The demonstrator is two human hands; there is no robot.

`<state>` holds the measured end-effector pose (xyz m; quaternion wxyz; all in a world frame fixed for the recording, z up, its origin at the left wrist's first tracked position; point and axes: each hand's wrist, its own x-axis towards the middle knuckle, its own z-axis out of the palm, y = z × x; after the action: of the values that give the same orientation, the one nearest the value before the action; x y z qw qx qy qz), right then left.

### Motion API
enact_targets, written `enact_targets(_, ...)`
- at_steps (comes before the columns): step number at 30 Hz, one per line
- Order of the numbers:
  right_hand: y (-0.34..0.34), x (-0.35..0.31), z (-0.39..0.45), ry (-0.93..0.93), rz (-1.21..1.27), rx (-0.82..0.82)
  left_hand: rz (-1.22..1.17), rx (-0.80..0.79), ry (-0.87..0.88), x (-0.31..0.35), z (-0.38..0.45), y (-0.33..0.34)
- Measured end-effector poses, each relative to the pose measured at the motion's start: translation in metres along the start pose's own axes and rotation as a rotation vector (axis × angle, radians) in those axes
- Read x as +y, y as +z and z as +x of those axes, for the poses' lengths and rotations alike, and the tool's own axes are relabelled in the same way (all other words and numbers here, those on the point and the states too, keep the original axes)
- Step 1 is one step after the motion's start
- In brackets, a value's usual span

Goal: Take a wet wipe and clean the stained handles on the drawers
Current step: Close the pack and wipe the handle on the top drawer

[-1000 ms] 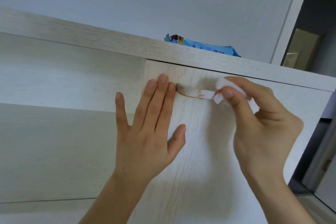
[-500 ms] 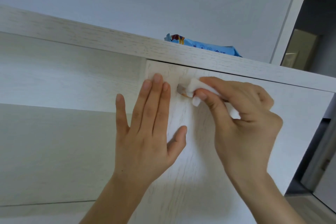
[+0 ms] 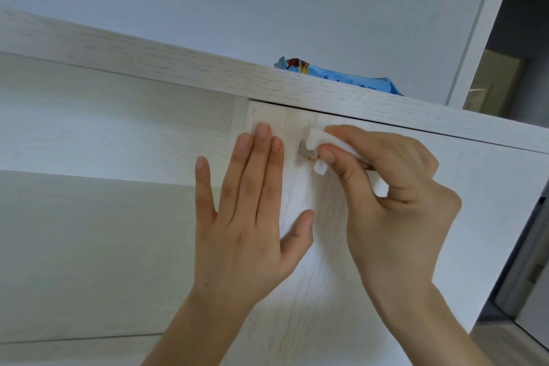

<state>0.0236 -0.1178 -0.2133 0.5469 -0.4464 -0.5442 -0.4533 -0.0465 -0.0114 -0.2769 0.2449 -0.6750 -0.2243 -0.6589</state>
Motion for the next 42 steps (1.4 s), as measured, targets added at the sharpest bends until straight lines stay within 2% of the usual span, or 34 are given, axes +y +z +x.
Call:
enact_targets(5,-0.006,-0.005,0.001,0.276,0.139,0.071,-0.010,-0.013,0.004,-0.001,0.000,-0.002)
enact_targets(16,-0.002,-0.006,-0.004,-0.062,-0.133,-0.057,-0.026,0.002,0.003,-0.001,0.000,0.001)
enact_targets(18,-0.001,-0.010,-0.001,0.025,-0.093,-0.044,-0.036,0.011,-0.003,0.000,-0.001,0.002)
enact_targets(21,-0.005,-0.016,0.004,0.325,0.089,0.022,-0.042,0.007,-0.005,-0.001,-0.001,0.001)
enact_targets(22,-0.006,-0.018,0.005,0.375,0.109,0.029,-0.046,0.006,-0.006,-0.001,-0.001,0.000)
enact_targets(24,-0.008,-0.024,0.008,0.372,0.070,-0.006,-0.049,0.001,-0.009,-0.001,0.000,-0.001)
enact_targets(28,-0.002,-0.032,0.012,0.247,-0.086,-0.096,-0.036,0.008,-0.004,-0.001,-0.001,0.000)
enact_targets(34,0.001,-0.034,0.010,0.216,-0.129,-0.075,-0.046,0.015,-0.009,-0.001,-0.001,0.001)
enact_targets(37,0.007,-0.036,0.017,0.328,-0.087,-0.117,-0.047,0.013,-0.010,-0.001,-0.001,0.000)
enact_targets(40,0.001,-0.033,0.023,0.559,0.121,0.014,-0.053,0.012,-0.015,-0.002,-0.002,0.000)
enact_targets(42,-0.005,-0.032,0.026,0.606,0.169,0.012,-0.057,0.008,-0.017,-0.001,-0.002,0.000)
